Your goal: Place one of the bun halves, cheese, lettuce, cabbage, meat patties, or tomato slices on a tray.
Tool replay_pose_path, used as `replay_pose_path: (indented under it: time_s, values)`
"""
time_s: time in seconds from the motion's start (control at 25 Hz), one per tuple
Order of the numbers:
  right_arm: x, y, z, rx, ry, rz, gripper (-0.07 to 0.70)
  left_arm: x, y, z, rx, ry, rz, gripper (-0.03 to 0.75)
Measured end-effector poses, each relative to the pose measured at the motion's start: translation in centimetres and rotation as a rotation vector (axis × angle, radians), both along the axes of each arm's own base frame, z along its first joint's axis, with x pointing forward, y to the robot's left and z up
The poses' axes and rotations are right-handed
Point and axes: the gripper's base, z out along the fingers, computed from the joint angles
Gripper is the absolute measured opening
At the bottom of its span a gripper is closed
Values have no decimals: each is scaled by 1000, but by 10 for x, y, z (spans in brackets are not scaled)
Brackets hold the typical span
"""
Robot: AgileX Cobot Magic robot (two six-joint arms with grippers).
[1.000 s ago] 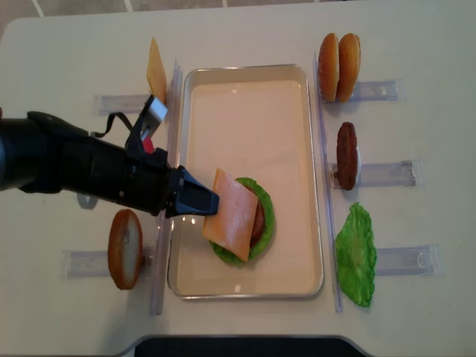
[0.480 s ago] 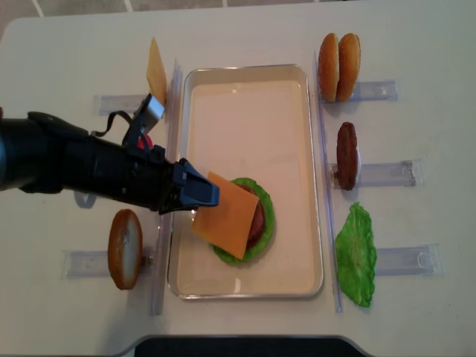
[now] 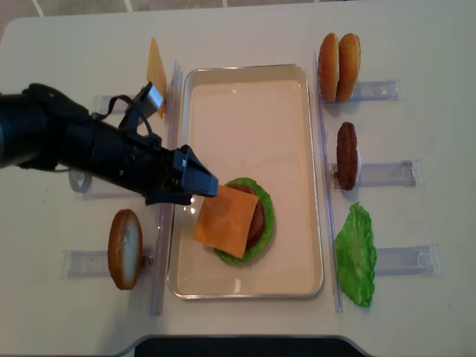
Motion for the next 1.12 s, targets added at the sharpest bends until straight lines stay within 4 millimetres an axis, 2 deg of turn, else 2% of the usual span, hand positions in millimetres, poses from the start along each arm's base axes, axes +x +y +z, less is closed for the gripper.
replay_pose_path:
  time_s: [0.32,0.56,0.68,0.84,1.12]
  values:
    - [0,0,0,0,0,0,538,26,-3,53,19,-53,-21,692]
    - [0,0,0,0,0,0,538,43,13,94,273,-136,-38,692]
    - [0,0,0,0,0,0,538,47,25,108,419,-131,-17,692]
    - [0,0,0,0,0,0,538,50,40,116,587,-124,12,692]
    - [0,0,0,0,0,0,538,51,70,119,909,-101,94,692]
